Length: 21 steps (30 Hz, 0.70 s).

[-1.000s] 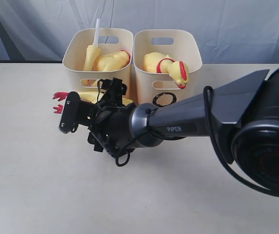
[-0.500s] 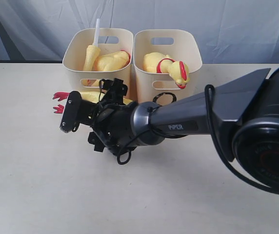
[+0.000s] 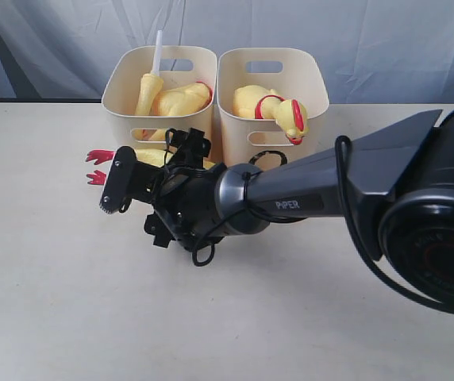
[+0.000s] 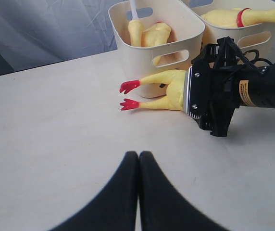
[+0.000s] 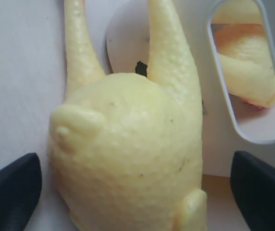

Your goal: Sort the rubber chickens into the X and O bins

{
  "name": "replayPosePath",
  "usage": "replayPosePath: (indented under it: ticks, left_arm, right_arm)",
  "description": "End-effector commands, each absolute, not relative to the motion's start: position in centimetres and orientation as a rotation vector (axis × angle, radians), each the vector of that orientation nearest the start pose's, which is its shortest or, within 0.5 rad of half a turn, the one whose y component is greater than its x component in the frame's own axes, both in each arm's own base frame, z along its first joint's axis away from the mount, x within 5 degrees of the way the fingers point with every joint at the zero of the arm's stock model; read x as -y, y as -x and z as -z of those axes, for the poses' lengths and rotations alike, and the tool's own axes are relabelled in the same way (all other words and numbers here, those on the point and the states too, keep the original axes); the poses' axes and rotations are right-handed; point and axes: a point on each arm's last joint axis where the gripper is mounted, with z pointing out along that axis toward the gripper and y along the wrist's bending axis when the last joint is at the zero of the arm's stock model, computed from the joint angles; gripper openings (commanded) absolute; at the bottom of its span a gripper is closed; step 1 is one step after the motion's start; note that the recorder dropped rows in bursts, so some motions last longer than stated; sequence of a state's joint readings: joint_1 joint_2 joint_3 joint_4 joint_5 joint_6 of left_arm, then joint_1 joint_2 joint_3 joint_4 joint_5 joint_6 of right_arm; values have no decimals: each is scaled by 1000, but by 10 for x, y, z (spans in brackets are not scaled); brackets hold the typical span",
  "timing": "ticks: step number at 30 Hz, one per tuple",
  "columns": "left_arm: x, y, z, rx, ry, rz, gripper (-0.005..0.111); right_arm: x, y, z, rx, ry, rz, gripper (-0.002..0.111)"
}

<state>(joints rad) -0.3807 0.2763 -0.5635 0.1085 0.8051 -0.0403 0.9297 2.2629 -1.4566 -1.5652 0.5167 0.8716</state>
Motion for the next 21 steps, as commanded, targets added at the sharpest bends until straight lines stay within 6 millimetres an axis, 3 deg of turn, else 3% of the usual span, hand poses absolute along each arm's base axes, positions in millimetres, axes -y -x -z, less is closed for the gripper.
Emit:
replayPosePath:
  ticks: [1,4,5,7,21]
  left_arm:
    - [10,-45,-311,-1965,-359,151,0]
    - [10,-45,-311,-1965,-359,151,0]
    - [10,-45,-311,-1965,-359,151,0]
    - [10,-45,-311,-1965,-359,151,0]
    - [10,-45,-311,-1966,-359,151,0]
  right_arm:
    - [-351,-320,-117,-1715,1405,453,99]
    - [-351,-320,-117,-1715,1405,453,81]
    - [-351,-320,-117,-1715,1405,453,69]
    - [-352,-320,-117,-1714,1407,448,61]
    - [-354,-317,-114,-1773,1387,376,62]
